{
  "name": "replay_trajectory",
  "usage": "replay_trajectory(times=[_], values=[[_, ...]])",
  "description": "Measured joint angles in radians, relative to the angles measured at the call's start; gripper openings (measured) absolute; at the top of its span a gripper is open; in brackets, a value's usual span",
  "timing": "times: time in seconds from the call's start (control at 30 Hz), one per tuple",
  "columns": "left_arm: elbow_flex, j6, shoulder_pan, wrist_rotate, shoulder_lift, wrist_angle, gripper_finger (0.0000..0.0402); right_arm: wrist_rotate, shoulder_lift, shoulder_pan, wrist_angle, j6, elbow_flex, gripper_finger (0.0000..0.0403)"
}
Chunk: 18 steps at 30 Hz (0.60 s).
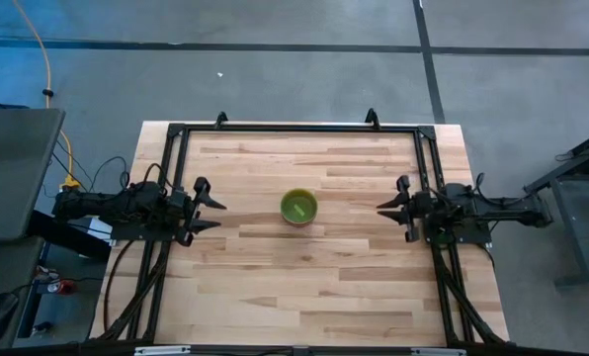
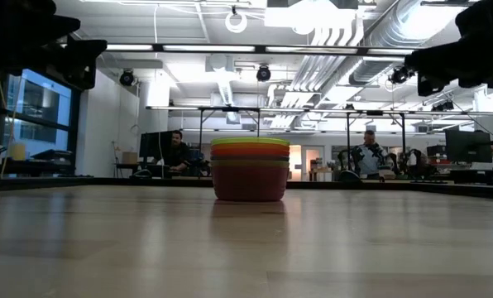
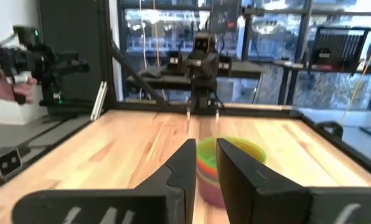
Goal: Nest bowls inside each other
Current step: Return to Home Position
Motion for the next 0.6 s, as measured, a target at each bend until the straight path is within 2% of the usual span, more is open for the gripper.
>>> replay_trajectory(times=[0.2, 0.37, 0.6], values=[[0.000, 0.008, 0.000, -0.009, 0.000, 0.000, 0.0211, 0.005, 0.000, 0.000, -0.047, -0.011, 0.000, 0.0053], [0.000, 0.008, 0.000, -0.009, 0.000, 0.000, 0.0211, 0.056, 0.002, 0.000, -0.055, -0.038, 0.001, 0.0053], [0.000, 0.008, 0.000, -0.009, 0.000, -0.001, 0.0211, 0.053, 0.002, 0.000, -0.056, -0.037, 0.001, 0.0053]])
